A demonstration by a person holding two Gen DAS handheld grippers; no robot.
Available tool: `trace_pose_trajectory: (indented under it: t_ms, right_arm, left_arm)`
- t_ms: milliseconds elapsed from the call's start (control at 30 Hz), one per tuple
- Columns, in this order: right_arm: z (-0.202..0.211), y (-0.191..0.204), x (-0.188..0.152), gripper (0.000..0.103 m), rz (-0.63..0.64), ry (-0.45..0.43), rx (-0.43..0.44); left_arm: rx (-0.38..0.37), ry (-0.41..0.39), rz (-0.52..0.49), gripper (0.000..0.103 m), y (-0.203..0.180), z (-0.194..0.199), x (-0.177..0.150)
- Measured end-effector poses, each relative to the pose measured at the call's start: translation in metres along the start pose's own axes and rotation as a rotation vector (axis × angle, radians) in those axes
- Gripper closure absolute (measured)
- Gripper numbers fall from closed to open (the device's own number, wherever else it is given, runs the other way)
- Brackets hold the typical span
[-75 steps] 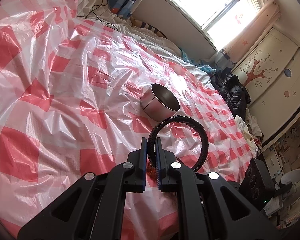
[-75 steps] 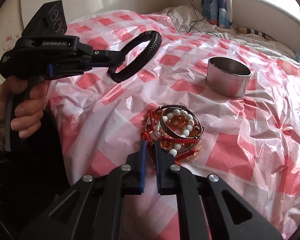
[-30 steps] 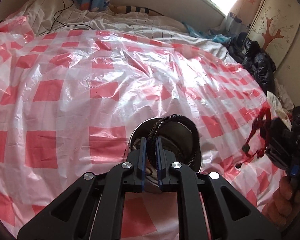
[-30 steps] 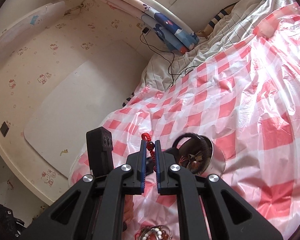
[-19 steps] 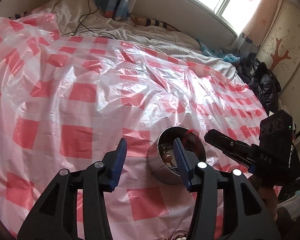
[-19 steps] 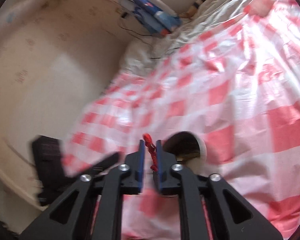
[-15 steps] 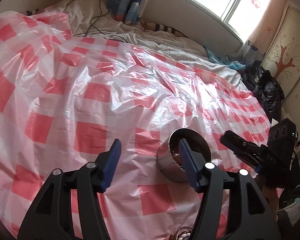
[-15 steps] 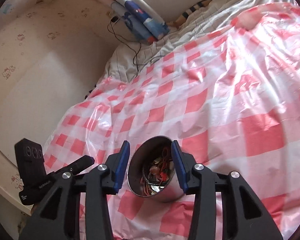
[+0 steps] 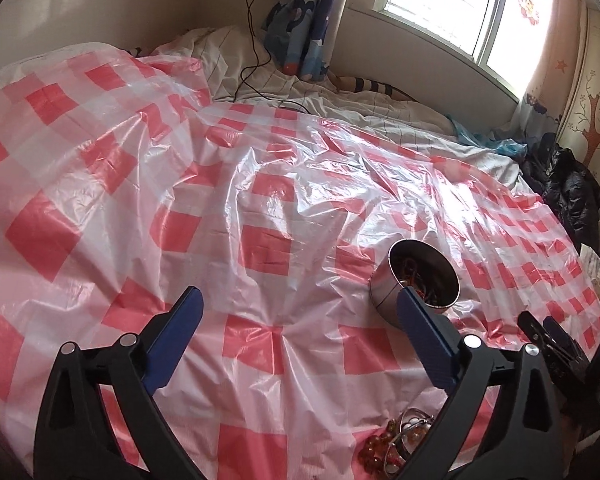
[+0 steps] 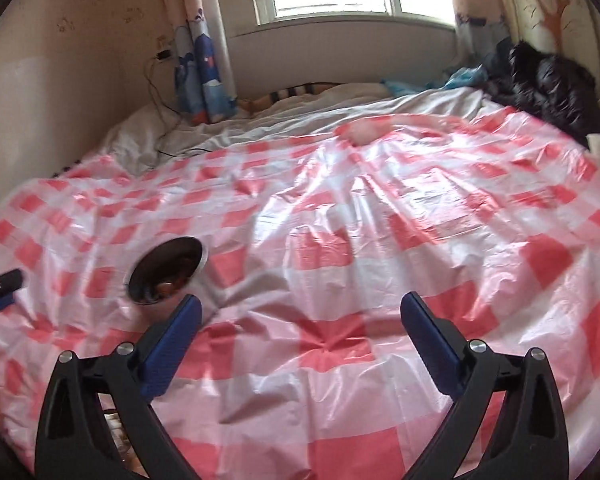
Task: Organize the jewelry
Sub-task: 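Carry the red string bracelet into the silver tin and open the right gripper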
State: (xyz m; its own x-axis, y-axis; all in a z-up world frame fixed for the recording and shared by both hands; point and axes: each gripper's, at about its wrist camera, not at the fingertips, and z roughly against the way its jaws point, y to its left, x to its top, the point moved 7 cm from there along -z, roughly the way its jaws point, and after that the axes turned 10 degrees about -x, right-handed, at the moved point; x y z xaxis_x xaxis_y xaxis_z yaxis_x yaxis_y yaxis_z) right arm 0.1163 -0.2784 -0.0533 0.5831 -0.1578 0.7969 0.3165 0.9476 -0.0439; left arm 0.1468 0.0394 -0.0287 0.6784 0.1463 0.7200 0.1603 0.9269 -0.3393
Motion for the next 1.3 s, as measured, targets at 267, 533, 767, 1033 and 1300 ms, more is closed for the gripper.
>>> trace_pose_trajectory:
  t_ms: [267,533,767,1033,1300]
  right_arm:
    - [-0.037,-0.016,-0.028,0.008,-0.061,0.155,-0.081]
    - [-0.020,-0.007,0.023,0.008,-0.133,0.157,0.015]
    - [-0.023,-0.018,0.006,0.008,-0.175,0.222,0.082]
    - [-0.024,-0.025,-0.006,0.008,-0.357,0.257,0.164]
    - [-0.007,-0.012,0.029,0.008,-0.221,0.177,0.189]
  left_arm:
    - [-0.047,0.030,-0.015,0.010,-0.013,-0.001,-0.007]
    - [-0.057,0.041,-0.013,0.009,-0.020,-0.007,-0.005]
    - [-0.017,0.078,-0.057,0.009,-0.025,-0.023,-0.010]
    - [0.000,0.104,-0.065,0.009,-0.027,-0.036,-0.015]
    - [0.001,0.109,-0.054,0.009,-0.028,-0.042,-0.014]
